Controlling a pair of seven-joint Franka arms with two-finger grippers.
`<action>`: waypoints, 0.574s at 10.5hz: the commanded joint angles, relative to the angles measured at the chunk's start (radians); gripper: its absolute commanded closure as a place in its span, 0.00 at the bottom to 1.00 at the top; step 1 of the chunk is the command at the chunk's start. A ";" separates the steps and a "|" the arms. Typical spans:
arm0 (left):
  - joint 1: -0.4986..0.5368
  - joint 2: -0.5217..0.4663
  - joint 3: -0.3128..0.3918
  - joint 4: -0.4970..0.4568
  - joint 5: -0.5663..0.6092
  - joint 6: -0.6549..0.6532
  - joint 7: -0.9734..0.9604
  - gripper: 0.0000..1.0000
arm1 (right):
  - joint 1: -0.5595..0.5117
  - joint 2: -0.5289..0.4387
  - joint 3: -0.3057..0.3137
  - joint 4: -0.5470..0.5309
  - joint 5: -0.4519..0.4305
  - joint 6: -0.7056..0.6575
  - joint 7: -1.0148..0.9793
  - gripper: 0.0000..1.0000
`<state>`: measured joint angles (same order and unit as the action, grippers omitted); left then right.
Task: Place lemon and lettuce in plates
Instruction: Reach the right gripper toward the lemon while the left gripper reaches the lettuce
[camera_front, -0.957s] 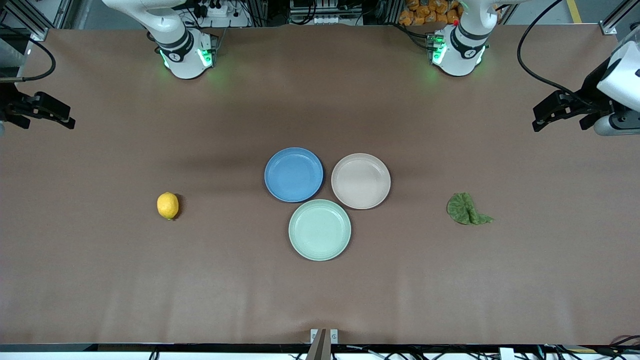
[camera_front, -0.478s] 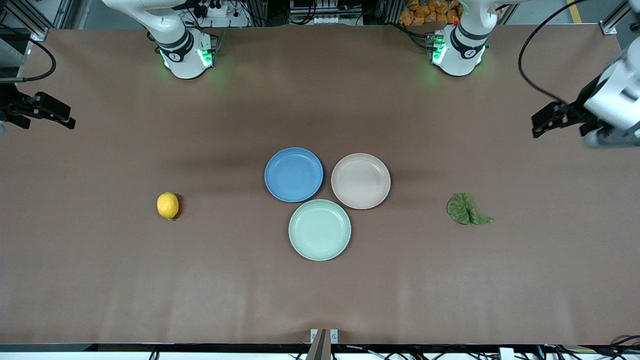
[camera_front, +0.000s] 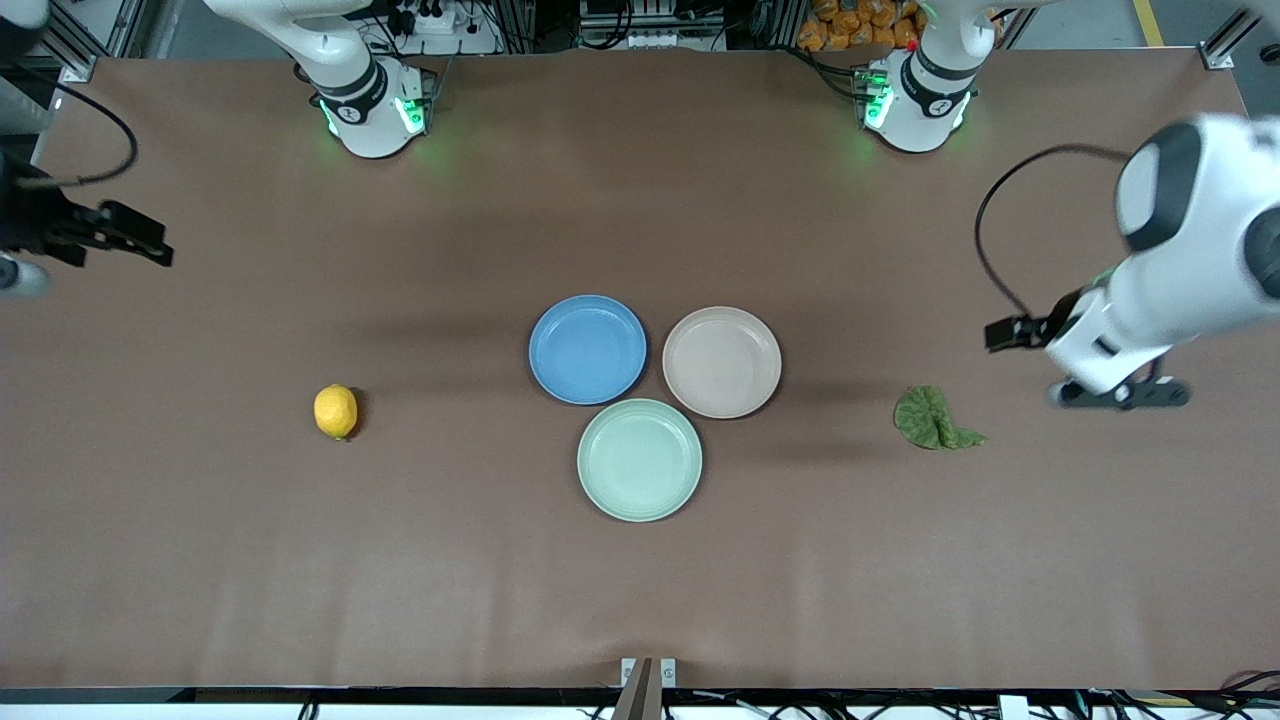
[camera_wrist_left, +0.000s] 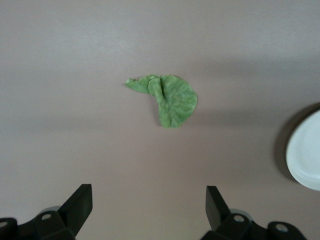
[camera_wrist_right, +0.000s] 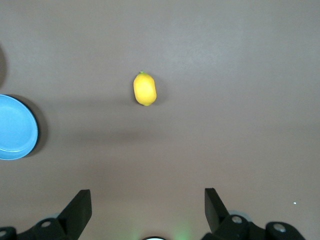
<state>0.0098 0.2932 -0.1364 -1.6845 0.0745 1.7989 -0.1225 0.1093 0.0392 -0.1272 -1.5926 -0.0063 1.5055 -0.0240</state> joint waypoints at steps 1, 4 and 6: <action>-0.004 0.145 -0.003 0.019 0.054 0.118 0.007 0.00 | 0.029 0.059 0.001 -0.026 0.011 0.071 -0.001 0.00; 0.001 0.273 -0.002 0.017 0.056 0.244 0.004 0.00 | 0.024 0.119 0.018 -0.114 0.101 0.218 0.010 0.00; -0.005 0.306 -0.002 0.025 0.056 0.260 0.003 0.00 | 0.024 0.149 0.018 -0.203 0.103 0.338 0.001 0.00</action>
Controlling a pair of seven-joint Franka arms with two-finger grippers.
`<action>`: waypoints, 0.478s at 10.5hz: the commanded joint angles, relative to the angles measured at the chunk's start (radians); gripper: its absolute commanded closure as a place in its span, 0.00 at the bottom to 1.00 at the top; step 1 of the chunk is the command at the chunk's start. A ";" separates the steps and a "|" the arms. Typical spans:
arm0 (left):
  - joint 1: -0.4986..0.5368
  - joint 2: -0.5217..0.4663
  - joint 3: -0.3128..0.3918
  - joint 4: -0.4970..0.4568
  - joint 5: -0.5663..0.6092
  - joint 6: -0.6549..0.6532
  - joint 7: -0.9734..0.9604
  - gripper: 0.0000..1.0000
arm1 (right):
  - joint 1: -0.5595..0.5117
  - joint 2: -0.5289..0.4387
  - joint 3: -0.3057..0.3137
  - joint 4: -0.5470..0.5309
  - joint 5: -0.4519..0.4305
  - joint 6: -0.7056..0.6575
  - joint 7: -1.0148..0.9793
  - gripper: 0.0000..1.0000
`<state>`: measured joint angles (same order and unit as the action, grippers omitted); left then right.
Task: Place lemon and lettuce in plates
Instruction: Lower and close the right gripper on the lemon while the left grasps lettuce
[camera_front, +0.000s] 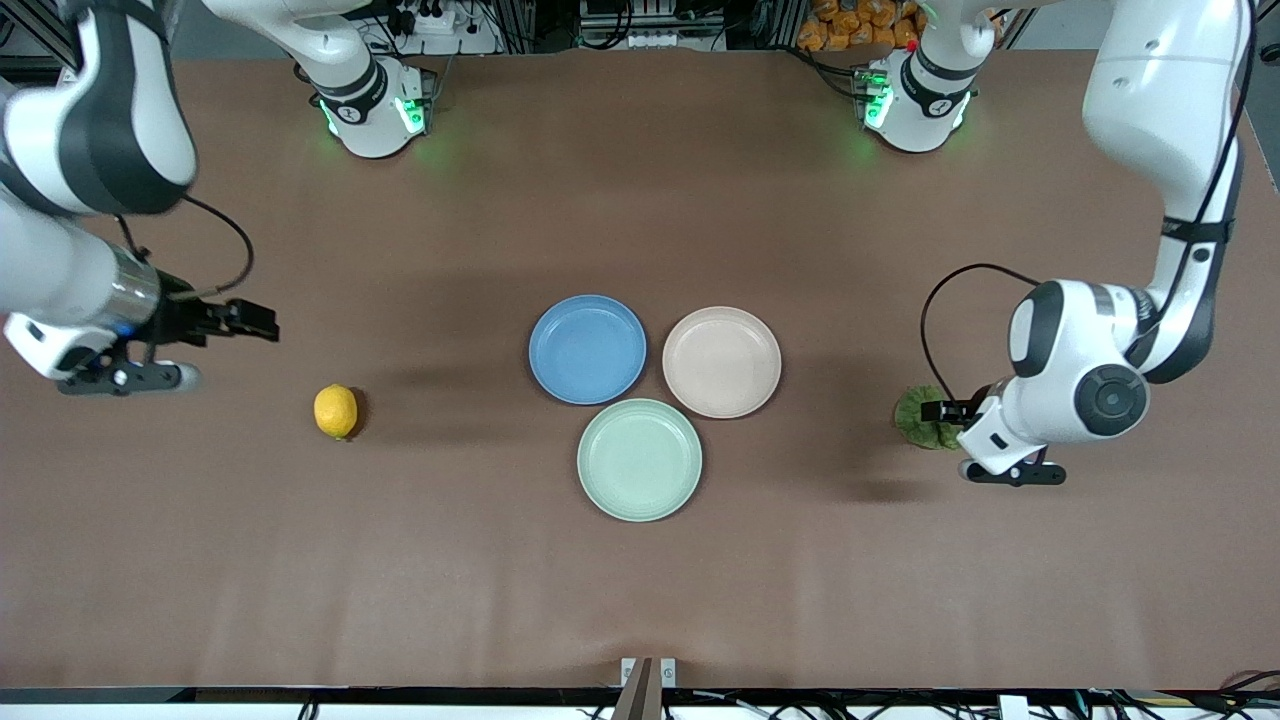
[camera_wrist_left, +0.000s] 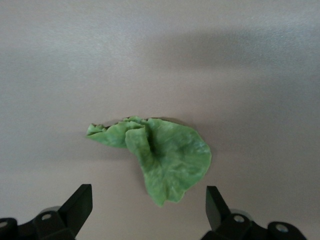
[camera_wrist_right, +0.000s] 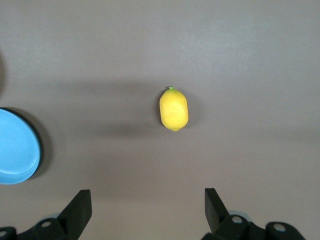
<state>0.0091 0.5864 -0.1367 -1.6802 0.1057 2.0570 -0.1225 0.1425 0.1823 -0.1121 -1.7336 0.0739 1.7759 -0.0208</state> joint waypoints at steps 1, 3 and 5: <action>-0.009 0.035 0.000 0.020 0.026 0.011 0.001 0.00 | -0.009 0.026 0.003 -0.110 0.023 0.144 -0.007 0.00; -0.003 0.067 -0.001 0.022 0.026 0.021 0.001 0.01 | -0.007 0.087 0.003 -0.177 0.017 0.288 -0.016 0.00; -0.008 0.092 0.000 0.022 0.025 0.032 -0.026 0.15 | -0.004 0.147 0.002 -0.202 0.015 0.387 -0.031 0.00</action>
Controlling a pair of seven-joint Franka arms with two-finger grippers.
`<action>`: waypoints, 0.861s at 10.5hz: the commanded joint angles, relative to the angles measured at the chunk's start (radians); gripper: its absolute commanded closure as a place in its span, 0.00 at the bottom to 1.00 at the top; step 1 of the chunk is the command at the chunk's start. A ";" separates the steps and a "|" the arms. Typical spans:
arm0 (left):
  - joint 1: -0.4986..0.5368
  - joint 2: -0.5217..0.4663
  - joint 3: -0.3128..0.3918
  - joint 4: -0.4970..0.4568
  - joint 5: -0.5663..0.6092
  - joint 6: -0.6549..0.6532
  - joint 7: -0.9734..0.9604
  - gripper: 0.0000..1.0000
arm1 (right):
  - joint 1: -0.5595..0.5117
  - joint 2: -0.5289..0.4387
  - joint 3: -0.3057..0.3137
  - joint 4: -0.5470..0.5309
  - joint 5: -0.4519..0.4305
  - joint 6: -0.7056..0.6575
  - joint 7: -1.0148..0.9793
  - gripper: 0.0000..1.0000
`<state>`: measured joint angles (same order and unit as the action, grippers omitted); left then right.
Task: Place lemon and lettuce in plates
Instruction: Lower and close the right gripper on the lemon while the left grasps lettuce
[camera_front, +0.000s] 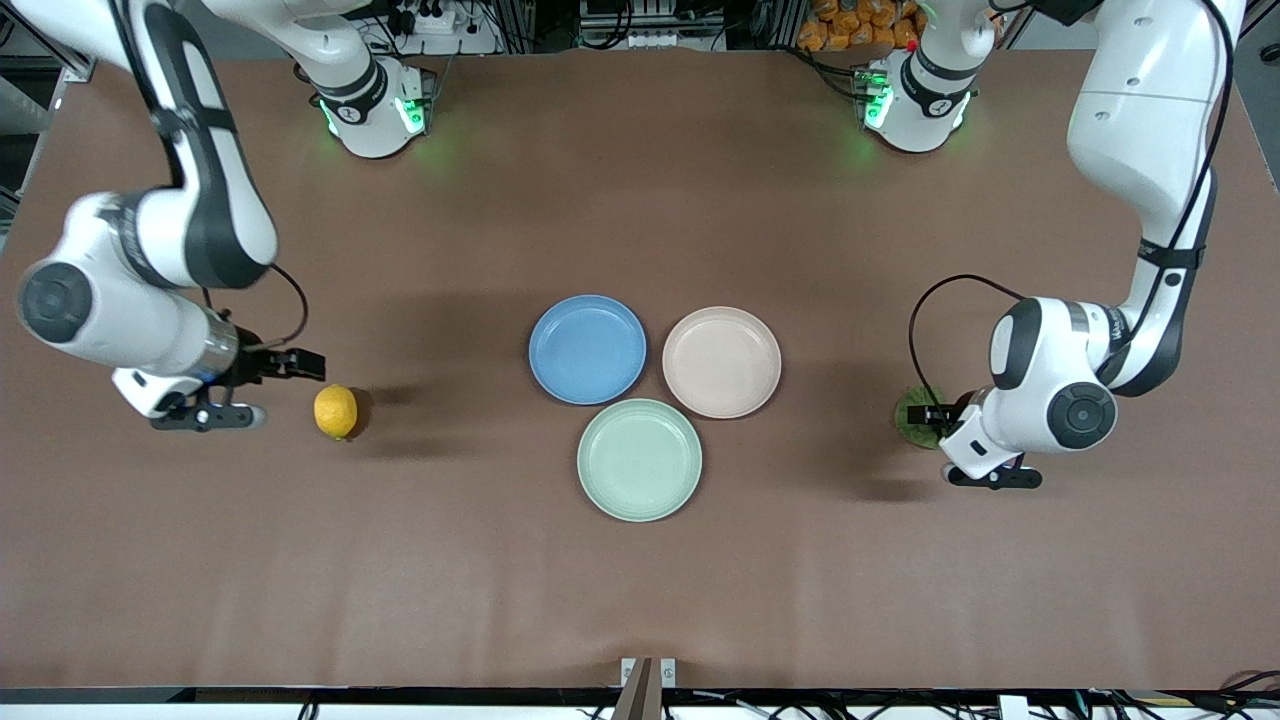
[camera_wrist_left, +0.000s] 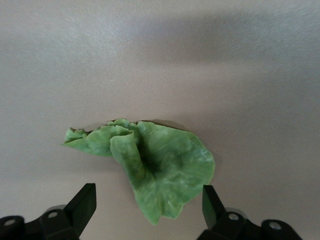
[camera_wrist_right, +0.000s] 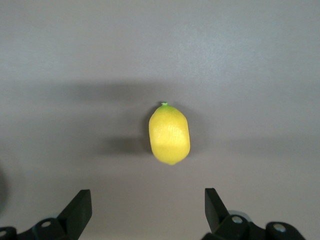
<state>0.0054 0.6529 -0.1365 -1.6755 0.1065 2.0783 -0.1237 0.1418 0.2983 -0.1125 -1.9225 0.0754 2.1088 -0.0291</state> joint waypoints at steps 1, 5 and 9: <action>-0.004 0.031 0.000 0.017 0.025 0.011 -0.057 0.19 | -0.001 0.054 0.002 -0.026 0.014 0.101 -0.029 0.00; 0.005 0.039 -0.002 0.017 0.024 0.011 -0.062 0.56 | -0.001 0.130 0.002 -0.085 0.011 0.284 -0.092 0.00; 0.007 0.030 -0.002 0.031 0.016 0.013 -0.069 1.00 | 0.002 0.188 0.000 -0.121 0.011 0.399 -0.092 0.00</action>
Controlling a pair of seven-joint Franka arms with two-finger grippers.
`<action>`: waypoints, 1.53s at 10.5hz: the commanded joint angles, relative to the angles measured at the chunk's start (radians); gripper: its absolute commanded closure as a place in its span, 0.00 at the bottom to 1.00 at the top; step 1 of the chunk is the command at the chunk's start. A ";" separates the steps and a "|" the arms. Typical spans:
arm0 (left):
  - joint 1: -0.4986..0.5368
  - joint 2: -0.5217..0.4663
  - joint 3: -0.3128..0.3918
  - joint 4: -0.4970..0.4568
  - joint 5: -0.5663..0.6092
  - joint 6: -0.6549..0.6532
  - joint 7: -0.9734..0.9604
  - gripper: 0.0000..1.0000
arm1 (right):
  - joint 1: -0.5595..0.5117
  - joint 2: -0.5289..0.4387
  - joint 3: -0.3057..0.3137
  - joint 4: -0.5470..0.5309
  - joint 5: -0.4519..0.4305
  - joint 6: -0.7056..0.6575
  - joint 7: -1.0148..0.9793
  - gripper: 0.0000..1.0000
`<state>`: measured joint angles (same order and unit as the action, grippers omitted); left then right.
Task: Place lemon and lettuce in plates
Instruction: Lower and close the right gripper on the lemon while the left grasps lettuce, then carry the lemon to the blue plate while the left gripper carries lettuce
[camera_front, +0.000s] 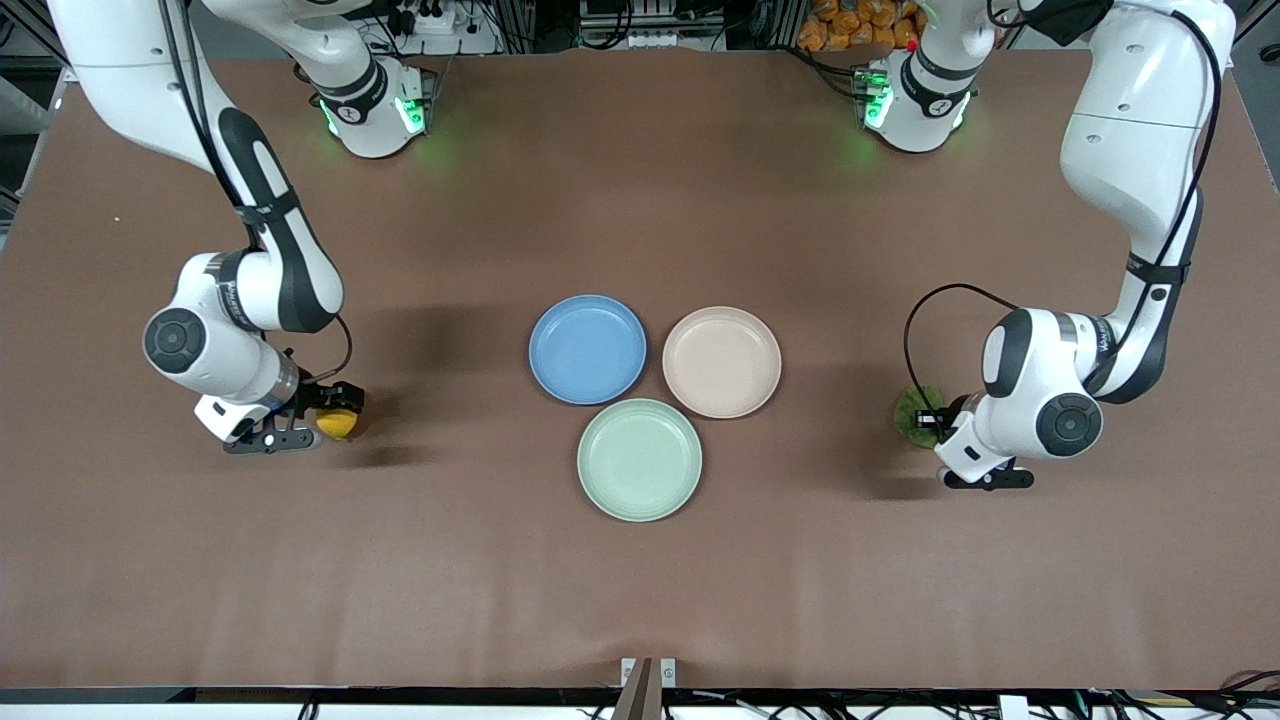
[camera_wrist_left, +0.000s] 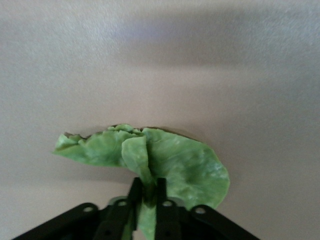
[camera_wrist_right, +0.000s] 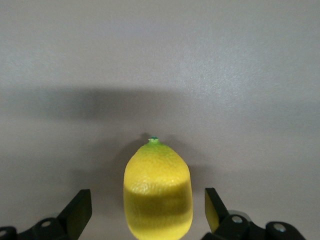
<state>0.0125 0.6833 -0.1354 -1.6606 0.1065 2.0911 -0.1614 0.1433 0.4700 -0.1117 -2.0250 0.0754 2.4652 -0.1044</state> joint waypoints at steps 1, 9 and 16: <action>-0.002 -0.008 -0.004 0.018 0.012 0.000 -0.059 1.00 | 0.001 0.036 0.000 -0.032 0.011 0.090 -0.017 0.00; -0.111 -0.090 -0.094 0.071 -0.045 -0.091 -0.409 1.00 | 0.012 0.070 0.000 -0.049 0.011 0.121 -0.017 0.60; -0.159 -0.070 -0.286 0.107 -0.047 -0.115 -0.823 1.00 | 0.087 0.019 0.003 0.026 0.020 -0.019 0.035 0.86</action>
<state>-0.1167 0.6044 -0.4121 -1.5604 0.0751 1.9888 -0.9184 0.1975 0.5242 -0.1090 -2.0262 0.0761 2.5260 -0.1044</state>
